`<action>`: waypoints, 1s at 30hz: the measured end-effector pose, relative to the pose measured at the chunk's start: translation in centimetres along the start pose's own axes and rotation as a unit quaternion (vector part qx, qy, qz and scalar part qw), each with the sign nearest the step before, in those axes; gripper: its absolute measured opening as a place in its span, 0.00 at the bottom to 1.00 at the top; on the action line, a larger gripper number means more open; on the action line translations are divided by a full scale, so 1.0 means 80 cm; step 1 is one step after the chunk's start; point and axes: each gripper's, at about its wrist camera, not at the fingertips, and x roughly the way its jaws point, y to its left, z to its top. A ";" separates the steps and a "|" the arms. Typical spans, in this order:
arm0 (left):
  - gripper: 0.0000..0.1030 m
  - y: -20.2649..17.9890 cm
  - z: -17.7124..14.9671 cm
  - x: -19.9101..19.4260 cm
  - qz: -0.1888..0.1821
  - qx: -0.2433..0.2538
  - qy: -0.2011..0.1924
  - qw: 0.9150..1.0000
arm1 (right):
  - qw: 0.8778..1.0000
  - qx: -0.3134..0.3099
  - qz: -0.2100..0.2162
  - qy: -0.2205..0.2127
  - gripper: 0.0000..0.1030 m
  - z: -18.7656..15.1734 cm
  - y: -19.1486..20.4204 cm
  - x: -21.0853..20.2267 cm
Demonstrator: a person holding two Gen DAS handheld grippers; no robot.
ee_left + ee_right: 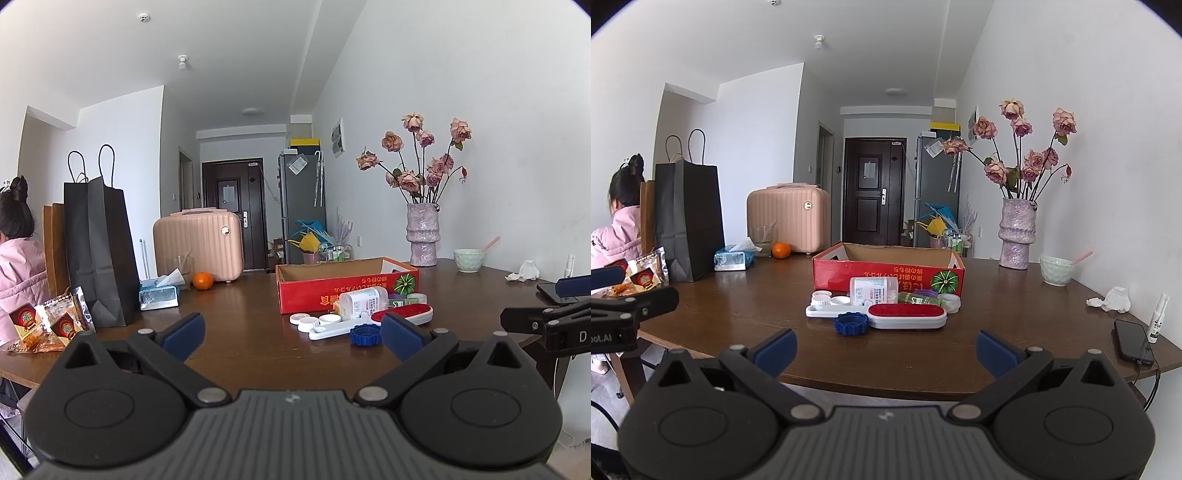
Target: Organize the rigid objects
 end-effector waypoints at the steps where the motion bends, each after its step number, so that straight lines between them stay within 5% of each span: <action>1: 1.00 0.000 0.000 0.000 0.000 0.000 0.000 1.000 | 1.000 0.000 0.000 0.000 1.00 0.000 0.000 0.000; 16: 1.00 0.001 -0.001 0.001 0.001 0.002 -0.020 1.000 | 1.000 0.000 0.003 0.004 1.00 -0.001 0.001 0.001; 30: 1.00 0.000 -0.004 0.002 -0.001 -0.003 0.002 1.000 | 1.000 0.000 0.006 0.007 1.00 -0.004 0.005 0.004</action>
